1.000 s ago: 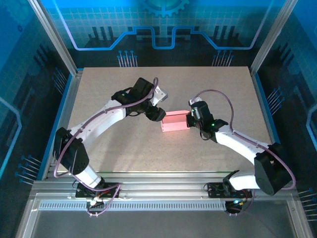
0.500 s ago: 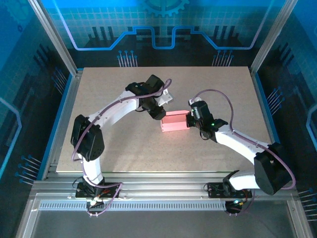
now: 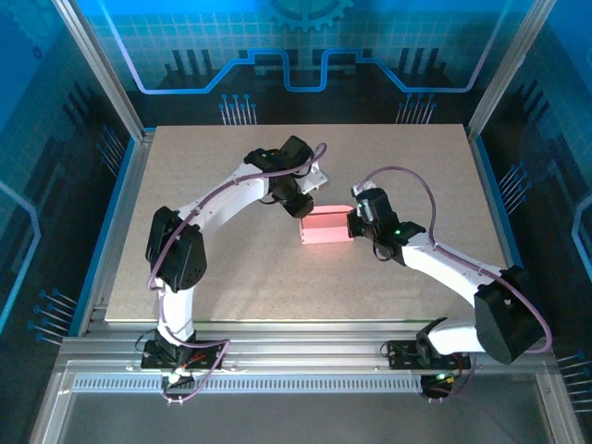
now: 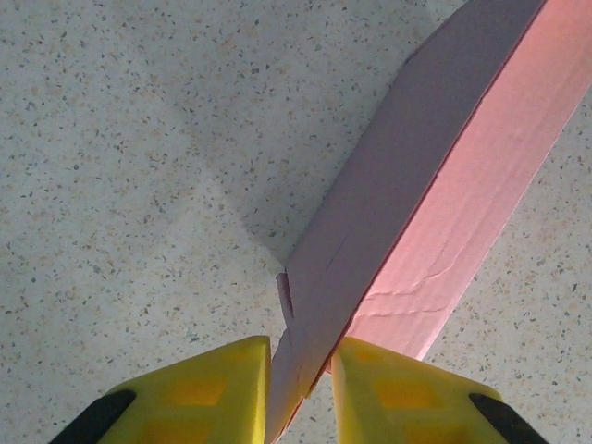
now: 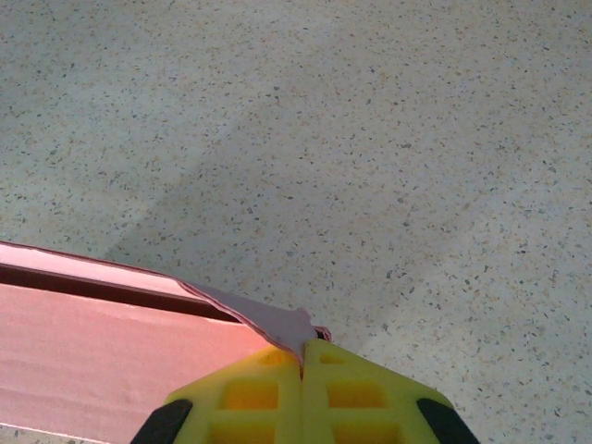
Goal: Fold the paper box
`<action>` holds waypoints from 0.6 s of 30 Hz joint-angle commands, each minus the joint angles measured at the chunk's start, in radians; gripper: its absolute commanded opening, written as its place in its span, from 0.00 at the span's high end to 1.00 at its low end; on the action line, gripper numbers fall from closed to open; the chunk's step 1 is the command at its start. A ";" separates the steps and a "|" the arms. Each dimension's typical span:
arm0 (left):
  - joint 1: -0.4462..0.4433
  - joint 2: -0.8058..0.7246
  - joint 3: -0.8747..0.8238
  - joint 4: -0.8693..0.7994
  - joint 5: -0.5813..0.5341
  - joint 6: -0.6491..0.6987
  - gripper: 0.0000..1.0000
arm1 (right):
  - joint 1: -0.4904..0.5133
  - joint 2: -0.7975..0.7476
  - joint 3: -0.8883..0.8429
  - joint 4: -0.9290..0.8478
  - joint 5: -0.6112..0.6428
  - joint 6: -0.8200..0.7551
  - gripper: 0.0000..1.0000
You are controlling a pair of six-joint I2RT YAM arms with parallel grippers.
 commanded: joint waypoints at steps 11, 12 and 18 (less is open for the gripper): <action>-0.002 0.010 0.041 -0.049 0.005 -0.041 0.95 | 0.017 0.018 -0.005 -0.066 -0.049 0.017 0.98; -0.002 0.010 0.044 -0.051 0.004 -0.050 0.95 | 0.017 0.017 -0.005 -0.066 -0.048 0.020 0.98; -0.001 0.013 0.059 -0.034 -0.003 -0.184 0.99 | 0.017 0.015 -0.007 -0.064 -0.039 0.033 0.98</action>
